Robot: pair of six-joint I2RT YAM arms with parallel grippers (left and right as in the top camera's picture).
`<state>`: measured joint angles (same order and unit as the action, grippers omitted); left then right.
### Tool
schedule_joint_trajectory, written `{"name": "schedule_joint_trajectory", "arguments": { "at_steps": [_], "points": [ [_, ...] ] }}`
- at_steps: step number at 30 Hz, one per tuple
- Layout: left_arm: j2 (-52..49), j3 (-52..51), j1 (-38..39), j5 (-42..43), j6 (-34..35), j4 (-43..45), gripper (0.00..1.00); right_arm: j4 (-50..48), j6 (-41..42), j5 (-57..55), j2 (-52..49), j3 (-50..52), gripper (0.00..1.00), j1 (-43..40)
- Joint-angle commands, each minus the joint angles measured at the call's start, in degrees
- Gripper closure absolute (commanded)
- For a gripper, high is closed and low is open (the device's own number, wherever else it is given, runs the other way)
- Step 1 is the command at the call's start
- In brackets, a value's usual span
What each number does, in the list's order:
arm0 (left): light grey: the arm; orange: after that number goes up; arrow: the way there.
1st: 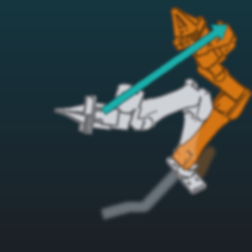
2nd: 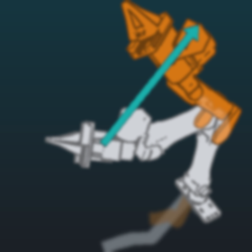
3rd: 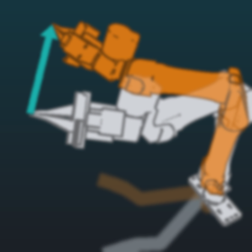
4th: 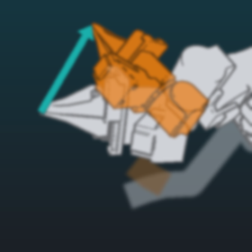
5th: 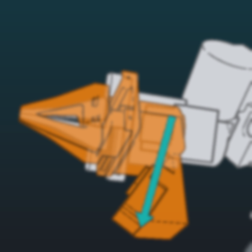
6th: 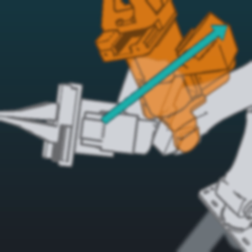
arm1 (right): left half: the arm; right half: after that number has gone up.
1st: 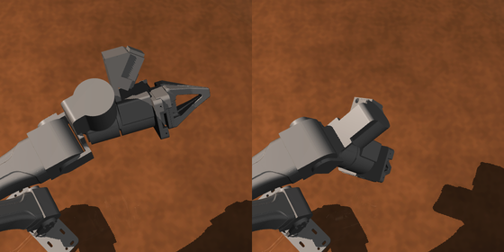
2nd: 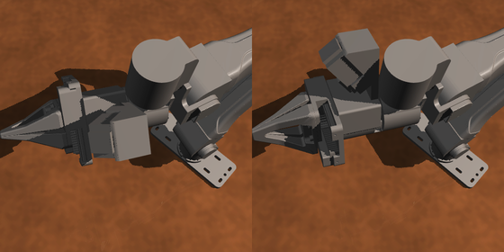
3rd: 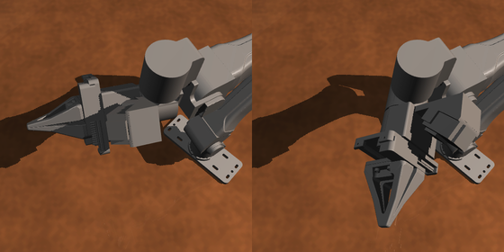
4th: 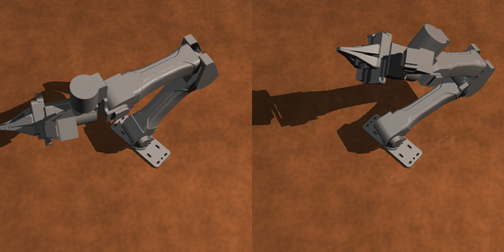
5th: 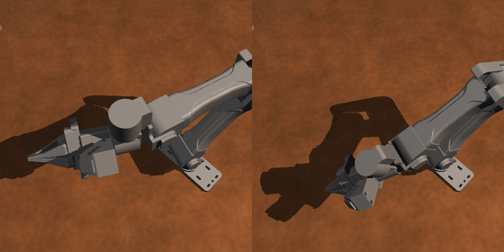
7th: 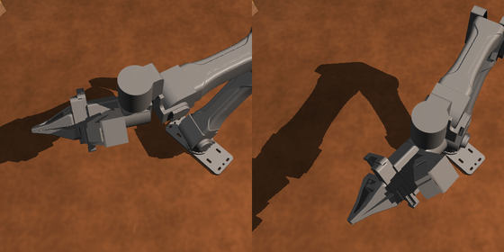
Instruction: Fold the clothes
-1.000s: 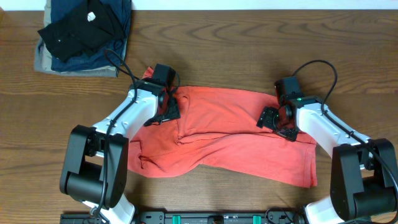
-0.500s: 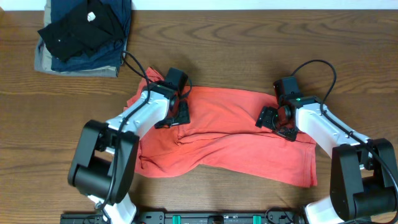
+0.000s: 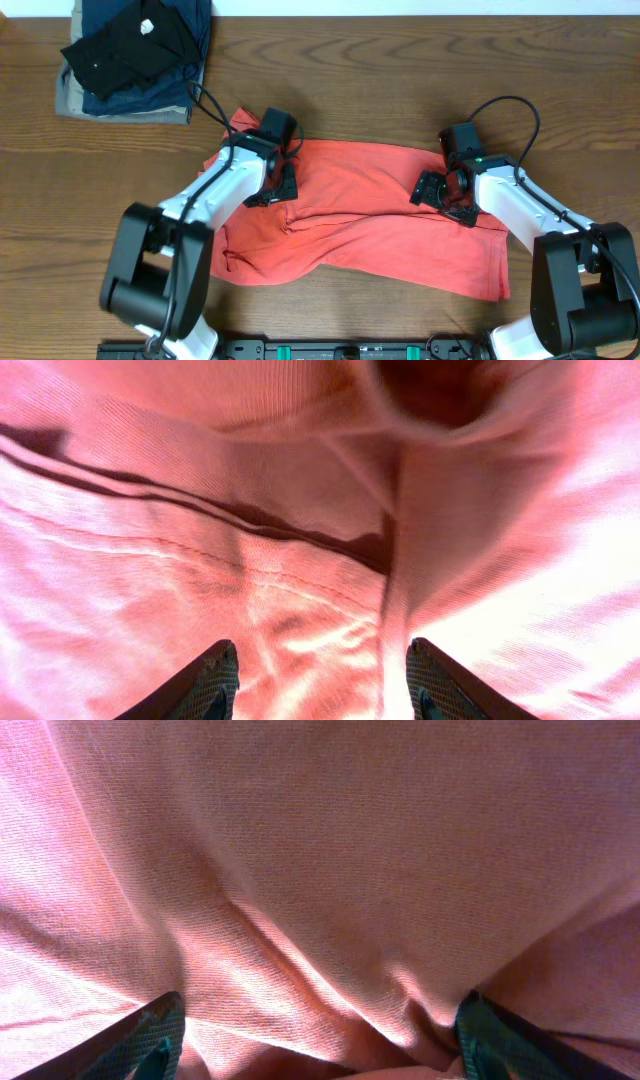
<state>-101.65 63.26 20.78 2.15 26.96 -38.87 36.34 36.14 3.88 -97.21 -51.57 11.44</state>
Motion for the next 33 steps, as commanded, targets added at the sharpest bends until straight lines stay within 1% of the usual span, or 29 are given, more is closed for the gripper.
{"name": "schedule_joint_trajectory", "arguments": {
  "at_steps": [1,10,13,17,20,21,23,28,33],
  "points": [
    [1.7,0.0,-0.2,-1.3,-0.4,-0.3,0.45,-0.6,-0.7,1.9,-1.7,1.5,0.15,1.0],
    [-1.3,0.0,-0.2,-1.4,-0.2,-0.4,0.45,-0.6,-0.7,1.9,-1.7,1.5,0.15,1.0],
    [-1.8,0.0,-0.2,-2.3,-0.1,-0.5,0.48,-0.6,-0.7,1.9,-1.7,1.6,0.15,1.0],
    [-1.8,0.0,-0.7,-5.9,1.4,-1.0,0.5,-0.6,-0.7,1.9,-1.7,1.9,0.15,1.0],
    [-1.8,0.0,-1.6,-5.8,1.4,-1.4,0.56,-0.9,-0.7,1.9,-1.7,2.5,0.15,1.0],
    [-1.8,0.0,-1.9,-5.8,1.4,-1.4,0.56,-1.1,-0.7,1.9,-1.7,2.7,0.15,1.0],
    [-1.9,0.0,-2.1,-5.2,1.4,-1.3,0.56,-1.5,-0.7,1.9,-1.7,3.1,0.14,1.0],
    [-2.1,0.0,-2.0,-0.5,1.2,-0.7,0.56,-3.2,-0.6,1.9,-1.7,4.1,0.14,1.0],
    [-2.1,-0.1,-1.7,0.2,1.1,0.0,0.56,-3.8,-0.6,2.0,-1.7,4.6,0.13,1.0]
  ]
}}
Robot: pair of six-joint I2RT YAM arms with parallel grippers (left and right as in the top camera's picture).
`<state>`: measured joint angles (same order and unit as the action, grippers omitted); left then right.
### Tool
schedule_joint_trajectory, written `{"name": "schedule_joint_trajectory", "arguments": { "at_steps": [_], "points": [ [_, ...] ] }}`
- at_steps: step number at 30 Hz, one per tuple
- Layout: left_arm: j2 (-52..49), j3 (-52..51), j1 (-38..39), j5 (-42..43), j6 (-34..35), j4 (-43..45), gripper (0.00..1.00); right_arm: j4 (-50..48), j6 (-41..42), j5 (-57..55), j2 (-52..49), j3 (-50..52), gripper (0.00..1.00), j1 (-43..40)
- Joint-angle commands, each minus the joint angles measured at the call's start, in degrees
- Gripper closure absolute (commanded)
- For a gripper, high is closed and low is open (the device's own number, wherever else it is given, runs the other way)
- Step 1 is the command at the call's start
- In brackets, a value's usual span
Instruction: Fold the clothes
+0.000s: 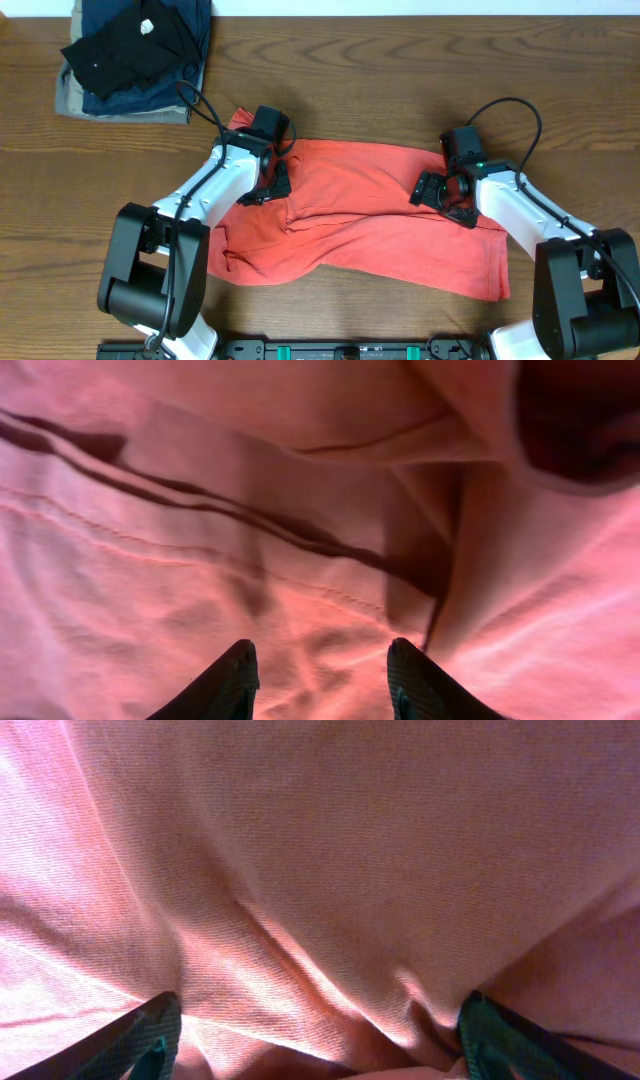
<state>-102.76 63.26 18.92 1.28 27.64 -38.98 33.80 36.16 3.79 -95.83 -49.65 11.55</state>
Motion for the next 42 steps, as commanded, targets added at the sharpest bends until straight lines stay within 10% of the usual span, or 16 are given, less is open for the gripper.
{"name": "schedule_joint_trajectory", "arguments": {
  "at_steps": [1,42],
  "points": [
    [-1.0,-0.1,0.2,1.1,0.5,0.2,0.56,-1.3,-0.7,2.1,-3.1,2.7,0.13,0.9],
    [-1.0,0.0,0.2,2.0,-1.1,1.2,0.59,-1.4,-0.7,2.5,-3.1,2.7,0.11,0.9]
  ]
}}
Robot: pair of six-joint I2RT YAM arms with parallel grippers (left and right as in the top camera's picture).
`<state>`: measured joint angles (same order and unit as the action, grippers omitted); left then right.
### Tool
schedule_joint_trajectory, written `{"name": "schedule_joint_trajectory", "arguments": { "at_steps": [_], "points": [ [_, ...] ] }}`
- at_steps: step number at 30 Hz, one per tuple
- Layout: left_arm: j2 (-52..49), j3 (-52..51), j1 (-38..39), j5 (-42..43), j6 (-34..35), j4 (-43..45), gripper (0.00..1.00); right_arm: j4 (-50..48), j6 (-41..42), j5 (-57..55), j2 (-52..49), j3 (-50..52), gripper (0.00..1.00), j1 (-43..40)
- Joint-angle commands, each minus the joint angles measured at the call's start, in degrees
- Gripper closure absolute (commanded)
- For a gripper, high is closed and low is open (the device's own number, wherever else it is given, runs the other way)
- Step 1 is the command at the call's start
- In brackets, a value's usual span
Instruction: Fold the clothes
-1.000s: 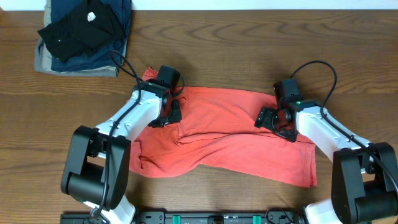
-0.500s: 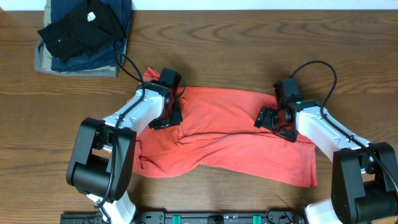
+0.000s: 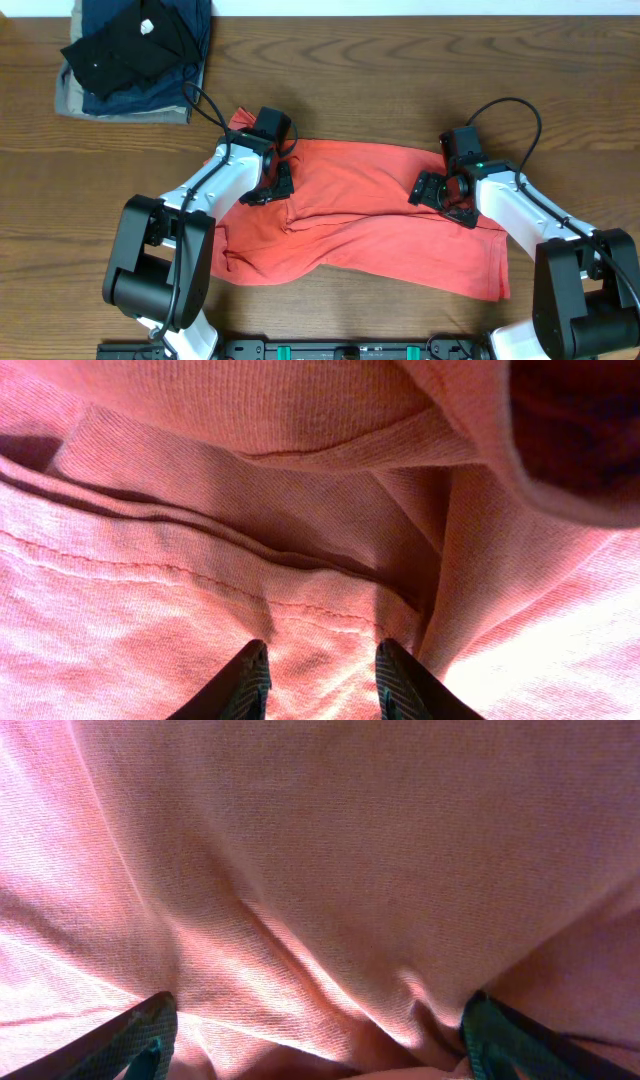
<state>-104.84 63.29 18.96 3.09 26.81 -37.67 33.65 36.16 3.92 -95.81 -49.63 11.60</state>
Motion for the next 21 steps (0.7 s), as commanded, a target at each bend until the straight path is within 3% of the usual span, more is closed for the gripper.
{"name": "schedule_joint_trajectory", "arguments": {
  "at_steps": [1,21],
  "points": [
    [1.1,-0.1,0.1,0.2,-0.2,-0.1,0.58,-1.2,-0.7,2.3,-3.1,2.7,0.11,0.9],
    [-0.6,-0.1,4.5,-1.0,-2.6,2.0,0.57,-1.3,-0.7,2.3,-3.1,2.7,0.11,0.9]
  ]
}}
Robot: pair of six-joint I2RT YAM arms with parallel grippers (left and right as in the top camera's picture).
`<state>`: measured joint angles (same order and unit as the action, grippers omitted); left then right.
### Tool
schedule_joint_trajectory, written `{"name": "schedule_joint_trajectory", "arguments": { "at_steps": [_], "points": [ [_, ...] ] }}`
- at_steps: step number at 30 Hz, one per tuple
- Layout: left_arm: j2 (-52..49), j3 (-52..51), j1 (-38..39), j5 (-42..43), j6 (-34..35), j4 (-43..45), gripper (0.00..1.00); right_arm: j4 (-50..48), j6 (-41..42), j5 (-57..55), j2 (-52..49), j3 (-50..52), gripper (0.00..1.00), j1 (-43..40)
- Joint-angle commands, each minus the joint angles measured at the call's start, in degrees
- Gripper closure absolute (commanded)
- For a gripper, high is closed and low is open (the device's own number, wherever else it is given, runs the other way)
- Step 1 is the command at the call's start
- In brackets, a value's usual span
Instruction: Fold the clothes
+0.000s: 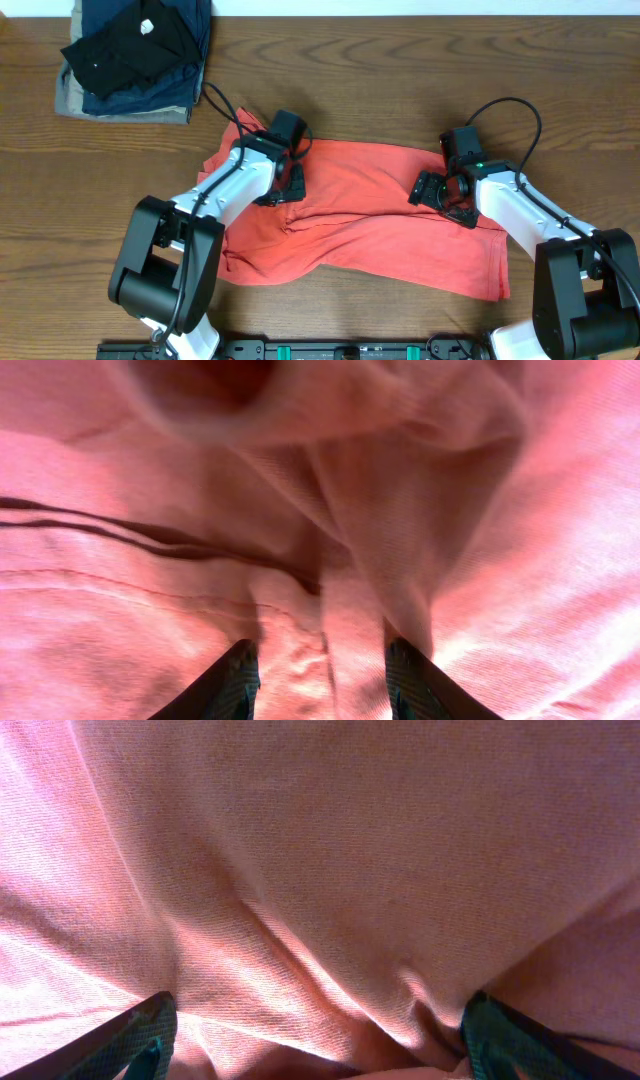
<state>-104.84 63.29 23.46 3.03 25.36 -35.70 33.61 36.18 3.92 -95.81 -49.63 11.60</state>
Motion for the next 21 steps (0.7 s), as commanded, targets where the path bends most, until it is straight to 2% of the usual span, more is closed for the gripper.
{"name": "schedule_joint_trajectory", "arguments": {
  "at_steps": [1,15,21],
  "points": [
    [-0.7,-0.1,0.0,-0.9,-1.1,0.0,0.57,-1.2,-0.7,2.3,-3.1,2.7,0.1,0.9],
    [-1.2,-0.1,0.0,-5.2,-1.1,-0.2,0.58,-1.2,-0.7,2.3,-3.1,2.7,0.1,0.9],
    [-2.8,-0.1,0.0,-5.2,-1.3,0.0,0.67,-1.2,-0.7,2.3,-3.1,2.7,0.1,0.9]
  ]
}}
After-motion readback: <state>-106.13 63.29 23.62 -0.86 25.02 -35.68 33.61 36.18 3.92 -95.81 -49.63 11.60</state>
